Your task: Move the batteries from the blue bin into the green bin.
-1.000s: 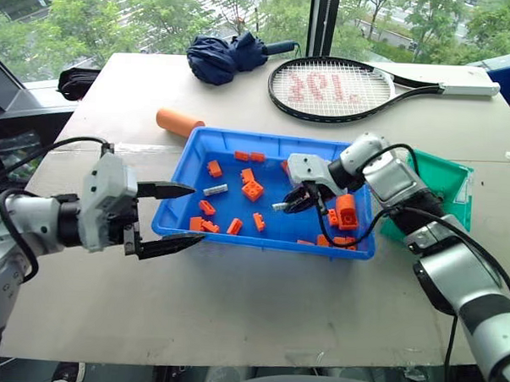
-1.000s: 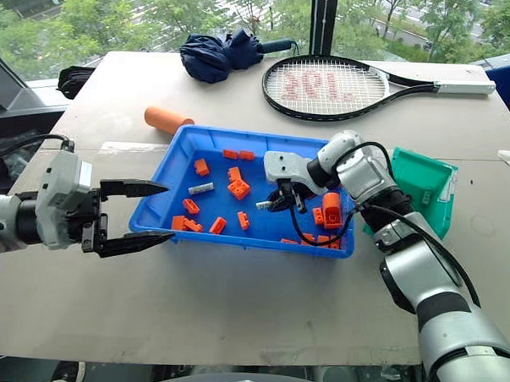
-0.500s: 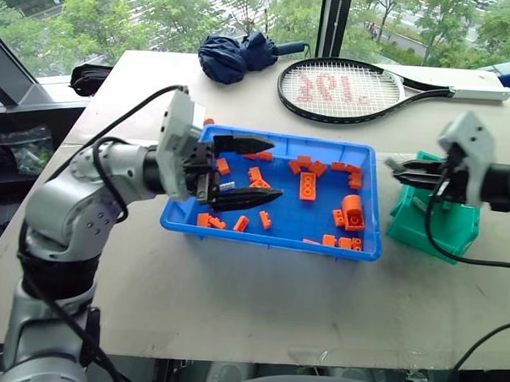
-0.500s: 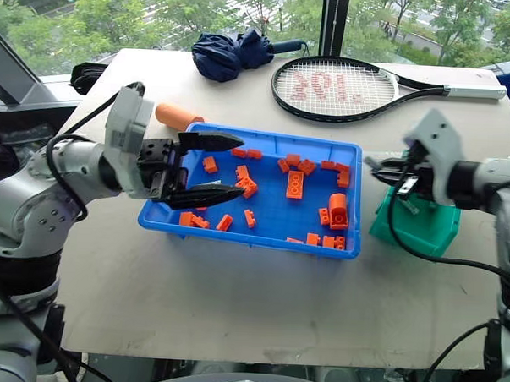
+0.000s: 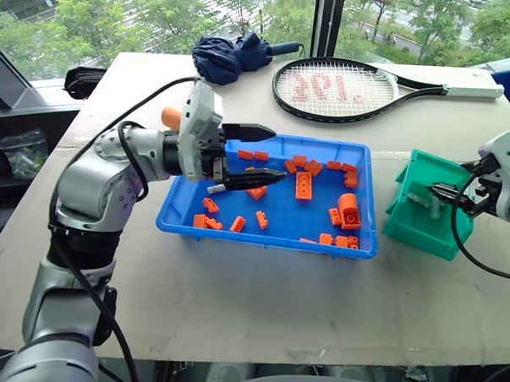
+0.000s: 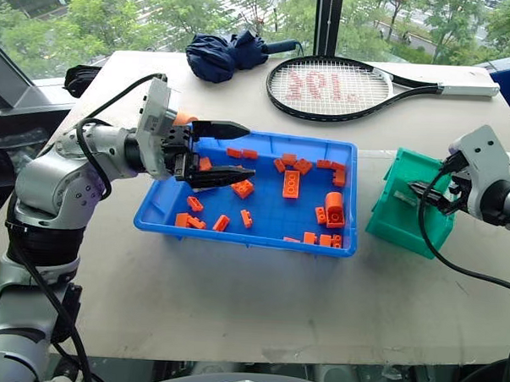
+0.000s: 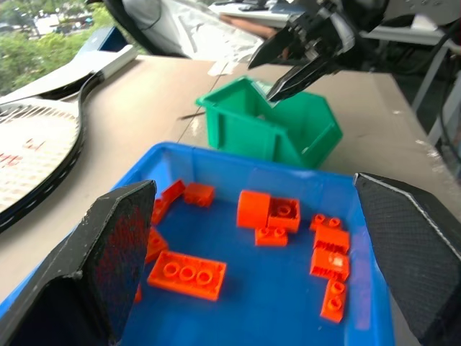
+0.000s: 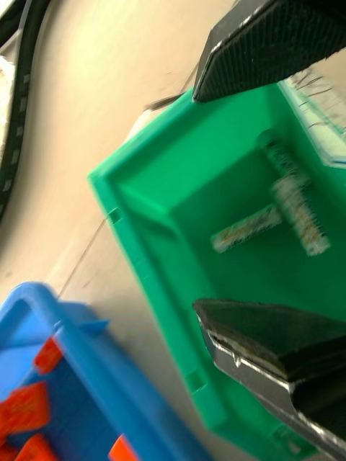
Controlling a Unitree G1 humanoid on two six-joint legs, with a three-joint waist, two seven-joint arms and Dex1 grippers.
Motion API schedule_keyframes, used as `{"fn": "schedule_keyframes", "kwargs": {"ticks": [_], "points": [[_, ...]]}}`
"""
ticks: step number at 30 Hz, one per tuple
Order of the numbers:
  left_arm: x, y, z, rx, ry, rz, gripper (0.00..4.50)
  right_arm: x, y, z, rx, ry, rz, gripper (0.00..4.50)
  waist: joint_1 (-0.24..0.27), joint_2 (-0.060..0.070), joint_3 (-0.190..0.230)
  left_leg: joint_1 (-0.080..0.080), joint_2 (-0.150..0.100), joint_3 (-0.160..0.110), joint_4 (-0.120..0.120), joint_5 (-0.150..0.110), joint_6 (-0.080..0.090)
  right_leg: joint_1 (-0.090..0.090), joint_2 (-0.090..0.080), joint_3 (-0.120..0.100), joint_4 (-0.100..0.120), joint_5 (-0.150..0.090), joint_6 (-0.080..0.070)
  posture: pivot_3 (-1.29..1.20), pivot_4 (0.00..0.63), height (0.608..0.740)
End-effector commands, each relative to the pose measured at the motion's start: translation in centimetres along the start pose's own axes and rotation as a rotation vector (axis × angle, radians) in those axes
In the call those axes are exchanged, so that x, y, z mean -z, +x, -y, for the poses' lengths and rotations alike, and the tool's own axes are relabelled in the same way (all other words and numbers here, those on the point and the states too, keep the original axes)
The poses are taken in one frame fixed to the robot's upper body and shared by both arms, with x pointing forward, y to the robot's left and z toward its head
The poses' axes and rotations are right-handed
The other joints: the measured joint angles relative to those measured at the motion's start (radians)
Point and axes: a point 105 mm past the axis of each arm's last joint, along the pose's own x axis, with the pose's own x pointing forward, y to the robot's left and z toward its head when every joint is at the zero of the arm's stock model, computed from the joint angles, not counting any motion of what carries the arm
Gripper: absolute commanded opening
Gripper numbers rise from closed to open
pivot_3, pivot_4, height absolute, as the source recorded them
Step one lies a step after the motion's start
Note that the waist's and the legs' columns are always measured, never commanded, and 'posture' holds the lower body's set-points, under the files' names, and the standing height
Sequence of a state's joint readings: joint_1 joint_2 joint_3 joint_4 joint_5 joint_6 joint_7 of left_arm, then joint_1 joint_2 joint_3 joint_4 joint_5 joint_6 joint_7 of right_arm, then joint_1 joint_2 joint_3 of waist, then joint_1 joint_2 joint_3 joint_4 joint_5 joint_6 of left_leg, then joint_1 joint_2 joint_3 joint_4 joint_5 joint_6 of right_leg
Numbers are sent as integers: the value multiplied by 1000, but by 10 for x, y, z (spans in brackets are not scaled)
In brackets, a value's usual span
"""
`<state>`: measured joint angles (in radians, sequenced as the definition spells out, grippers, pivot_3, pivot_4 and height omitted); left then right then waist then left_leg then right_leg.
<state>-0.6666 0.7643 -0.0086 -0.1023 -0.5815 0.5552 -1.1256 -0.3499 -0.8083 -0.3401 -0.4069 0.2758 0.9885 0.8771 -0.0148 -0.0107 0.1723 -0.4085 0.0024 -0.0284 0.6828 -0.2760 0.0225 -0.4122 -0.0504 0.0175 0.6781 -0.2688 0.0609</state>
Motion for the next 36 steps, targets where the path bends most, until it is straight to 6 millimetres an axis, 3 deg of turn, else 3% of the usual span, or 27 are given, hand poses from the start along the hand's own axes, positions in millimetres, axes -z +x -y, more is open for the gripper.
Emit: {"fn": "schedule_keyframes", "kwargs": {"ticks": [1, 4, 10, 18, 22, 25, 32, 33, 36], "points": [[8, -20, -17, -93, 34, -60, 4500, -27, -7, -36, -160, -60, 187, 4166, 1, 0, 0, 0, 0, 0, 0, 0, 0, 0, 0, 0, 0, 0, 0, 0, 150, 740], [27, -30, -24, -109, 20, -153, 4500, -28, -8, -64, -279, -29, 248, 4166, 2, 0, 0, -1, 0, -1, 0, 0, 0, 0, 0, -1, 0, 0, 0, 0, 150, 740], [69, -45, -36, -88, 18, -405, 4500, -28, -2, -103, -393, -40, 266, 4166, 5, 0, 0, -2, -1, -2, 2, 0, 0, 0, 0, -3, 0, 0, 0, 0, 150, 740], [107, -43, -58, -64, 73, -682, 4500, -42, 10, -126, -412, -59, 328, 4166, 7, 0, 0, -4, -3, -4, 3, 0, 0, 0, 0, -5, 0, 0, 0, 0, 150, 740], [114, -36, -58, -22, 75, -741, 4500, -44, 12, -130, -403, -59, 344, 4166, 2, 0, 0, -4, -4, -4, 3, 0, 0, 0, 0, -5, 0, 0, 0, 0, 150, 740], [124, -38, -57, 1, 72, -831, 3627, -46, 11, -128, -380, -60, 355, 4237, 0, 0, 0, -3, -4, -4, 3, 0, 0, 0, 0, -5, 1, 0, 0, 0, 150, 740], [140, -43, -50, 50, 38, -938, 363, -47, 9, -126, -366, -64, 358, 4237, -4, 3, -2, -1, -3, -3, 3, 0, 0, 0, 1, -3, 2, 0, 0, 0, 150, 740], [140, -43, -50, 49, 36, -942, 65, -47, 8, -126, -363, -65, 358, 4237, -4, 3, -2, -1, -3, -3, 3, 0, 0, 0, 1, -3, 2, 0, 0, 0, 150, 740], [140, -44, -49, 54, 19, -936, 66, -47, 7, -124, -357, -68, 356, 4237, -4, 3, -2, -1, -2, -3, 3, 0, 0, 1, 1, -2, 2, 0, 0, 0, 150, 740]]}}
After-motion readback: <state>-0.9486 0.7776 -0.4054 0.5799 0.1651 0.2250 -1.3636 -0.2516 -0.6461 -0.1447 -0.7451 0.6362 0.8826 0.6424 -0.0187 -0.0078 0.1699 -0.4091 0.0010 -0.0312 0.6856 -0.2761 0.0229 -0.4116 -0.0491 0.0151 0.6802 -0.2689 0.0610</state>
